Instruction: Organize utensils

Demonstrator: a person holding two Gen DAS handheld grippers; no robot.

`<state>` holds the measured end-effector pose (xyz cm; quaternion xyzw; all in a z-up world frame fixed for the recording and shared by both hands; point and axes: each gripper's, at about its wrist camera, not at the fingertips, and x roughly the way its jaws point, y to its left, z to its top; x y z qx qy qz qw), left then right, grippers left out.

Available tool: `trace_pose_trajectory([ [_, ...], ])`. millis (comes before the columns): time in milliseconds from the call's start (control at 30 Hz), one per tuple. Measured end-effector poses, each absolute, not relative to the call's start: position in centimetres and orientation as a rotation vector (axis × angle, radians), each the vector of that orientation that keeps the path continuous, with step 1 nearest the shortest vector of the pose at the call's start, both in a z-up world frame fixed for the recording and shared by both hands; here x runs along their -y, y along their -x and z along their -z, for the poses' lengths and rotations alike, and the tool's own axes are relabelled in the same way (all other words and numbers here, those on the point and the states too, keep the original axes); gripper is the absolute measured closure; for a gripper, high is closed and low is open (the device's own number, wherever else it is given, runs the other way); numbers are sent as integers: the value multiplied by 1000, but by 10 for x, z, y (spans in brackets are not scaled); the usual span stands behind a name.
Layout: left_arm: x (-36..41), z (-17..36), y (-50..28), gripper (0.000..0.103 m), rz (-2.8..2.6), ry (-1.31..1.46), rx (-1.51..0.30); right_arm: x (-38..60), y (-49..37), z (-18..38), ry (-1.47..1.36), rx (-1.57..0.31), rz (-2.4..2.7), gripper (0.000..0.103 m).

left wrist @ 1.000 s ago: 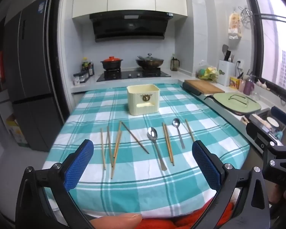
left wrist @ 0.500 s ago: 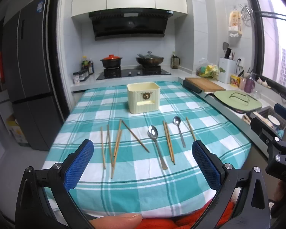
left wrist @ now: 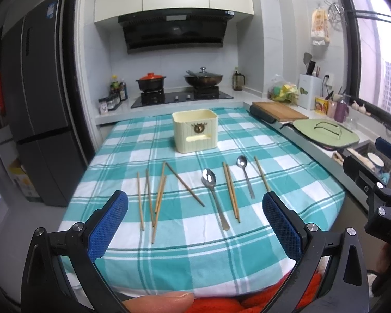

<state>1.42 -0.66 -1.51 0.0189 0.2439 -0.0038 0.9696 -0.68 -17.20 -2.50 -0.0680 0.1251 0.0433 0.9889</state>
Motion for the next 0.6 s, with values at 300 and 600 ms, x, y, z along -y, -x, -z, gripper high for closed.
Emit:
trace_pose_trajectory([
  [300, 8, 17, -17, 0, 8, -38, -505, 173, 7, 26, 133, -255, -87, 0],
  [600, 7, 17, -18, 0, 8, -37, -515, 171, 5, 28, 132, -265, -85, 0],
])
